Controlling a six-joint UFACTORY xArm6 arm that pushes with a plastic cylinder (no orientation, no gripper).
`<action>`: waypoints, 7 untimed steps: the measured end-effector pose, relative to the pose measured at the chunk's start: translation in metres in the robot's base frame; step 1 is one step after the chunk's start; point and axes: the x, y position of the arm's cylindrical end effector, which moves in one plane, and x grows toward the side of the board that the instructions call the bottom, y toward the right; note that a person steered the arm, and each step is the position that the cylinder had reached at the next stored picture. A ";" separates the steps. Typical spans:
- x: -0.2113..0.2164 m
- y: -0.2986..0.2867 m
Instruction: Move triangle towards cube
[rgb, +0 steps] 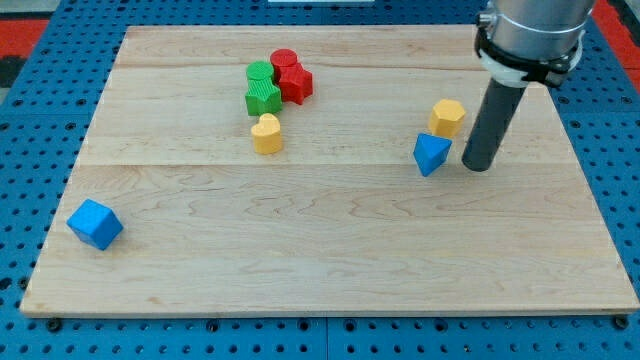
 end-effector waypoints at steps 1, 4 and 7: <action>-0.004 -0.037; -0.034 -0.048; -0.012 -0.274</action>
